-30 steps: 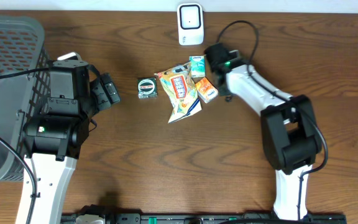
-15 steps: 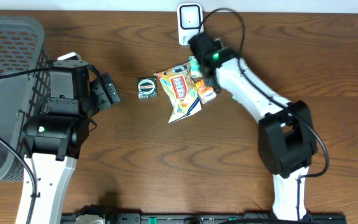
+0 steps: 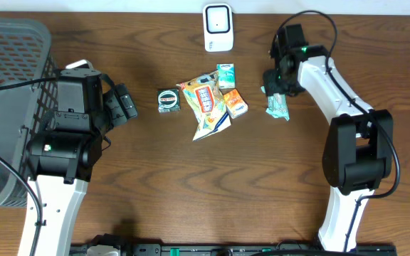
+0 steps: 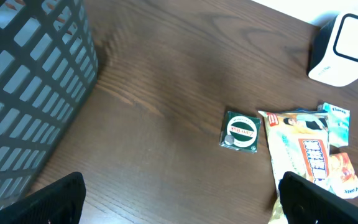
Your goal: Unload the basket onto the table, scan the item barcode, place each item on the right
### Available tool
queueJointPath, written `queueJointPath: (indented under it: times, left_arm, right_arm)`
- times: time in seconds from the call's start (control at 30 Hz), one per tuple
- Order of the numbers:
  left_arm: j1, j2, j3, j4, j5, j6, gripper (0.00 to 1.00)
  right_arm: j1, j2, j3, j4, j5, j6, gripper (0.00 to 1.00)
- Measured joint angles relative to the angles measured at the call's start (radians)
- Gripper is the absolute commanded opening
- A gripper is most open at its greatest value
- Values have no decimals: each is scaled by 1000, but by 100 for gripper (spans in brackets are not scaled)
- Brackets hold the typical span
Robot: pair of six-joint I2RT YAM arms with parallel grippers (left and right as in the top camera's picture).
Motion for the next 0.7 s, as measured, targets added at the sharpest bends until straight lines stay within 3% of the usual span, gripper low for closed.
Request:
queueJointPath:
  times: [0.1,0.2,0.37,0.7]
  left_arm:
    - [0,0,0,0,0,0,97]
    - [0,0,0,0,0,0,98]
    - [0,0,0,0,0,0,98]
    - [0,0,0,0,0,0,98]
  right_arm:
    - [1,0,-53,31,-28,-7,60]
    - [2,0,-106,66,-31,-13,48]
    - [2,0,-163,104,-29,-23,3]
    - [32,0,-24,114,-24,-1,1]
